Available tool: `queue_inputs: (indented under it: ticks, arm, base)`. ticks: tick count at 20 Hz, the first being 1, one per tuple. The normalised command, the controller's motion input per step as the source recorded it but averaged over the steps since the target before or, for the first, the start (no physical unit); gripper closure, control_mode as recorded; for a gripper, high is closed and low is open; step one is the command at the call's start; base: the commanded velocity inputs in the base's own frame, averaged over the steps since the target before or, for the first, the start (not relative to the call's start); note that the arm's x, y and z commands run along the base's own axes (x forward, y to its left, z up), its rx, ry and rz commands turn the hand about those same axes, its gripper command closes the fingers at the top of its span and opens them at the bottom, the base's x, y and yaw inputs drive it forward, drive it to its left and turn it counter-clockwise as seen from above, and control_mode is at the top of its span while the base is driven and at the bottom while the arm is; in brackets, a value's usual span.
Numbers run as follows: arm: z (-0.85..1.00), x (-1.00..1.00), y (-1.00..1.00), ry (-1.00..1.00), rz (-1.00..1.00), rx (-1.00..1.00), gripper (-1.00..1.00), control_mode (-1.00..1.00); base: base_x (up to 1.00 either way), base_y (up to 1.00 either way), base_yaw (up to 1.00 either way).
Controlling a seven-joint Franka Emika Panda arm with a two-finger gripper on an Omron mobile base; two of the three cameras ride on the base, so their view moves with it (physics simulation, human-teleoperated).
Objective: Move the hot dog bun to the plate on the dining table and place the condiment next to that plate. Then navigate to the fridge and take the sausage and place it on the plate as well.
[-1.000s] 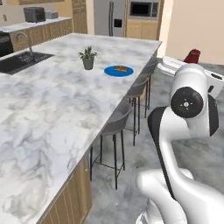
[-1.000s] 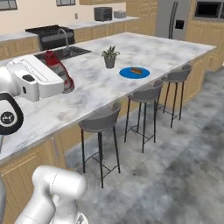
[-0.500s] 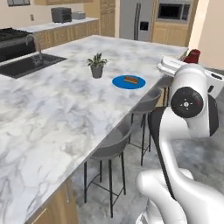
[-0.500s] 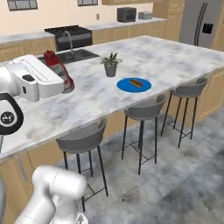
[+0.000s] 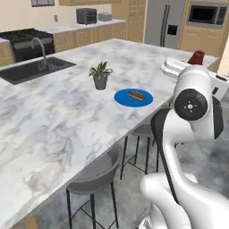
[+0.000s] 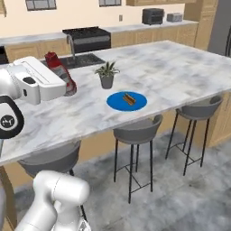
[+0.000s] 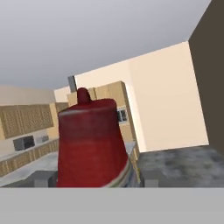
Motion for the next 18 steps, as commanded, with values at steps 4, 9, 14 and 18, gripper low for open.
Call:
queue_inputs:
  ticks: [4,9,14,18]
  arm:
    - [0.0,0.0,0.0,0.0,0.0,0.0,1.0,1.0]
    - [0.0,0.0,0.0,0.0,0.0,0.0,1.0,1.0]
    - [0.0,0.0,0.0,0.0,0.0,0.0,1.0,1.0]
    - [0.0,0.0,0.0,0.0,0.0,0.0,1.0,1.0]
  base:
    - [0.6,-0.9,0.32]
    - [0.61,-0.86,0.33]
    - [0.7,-0.58,0.42]
    - [0.71,-0.53,0.48]
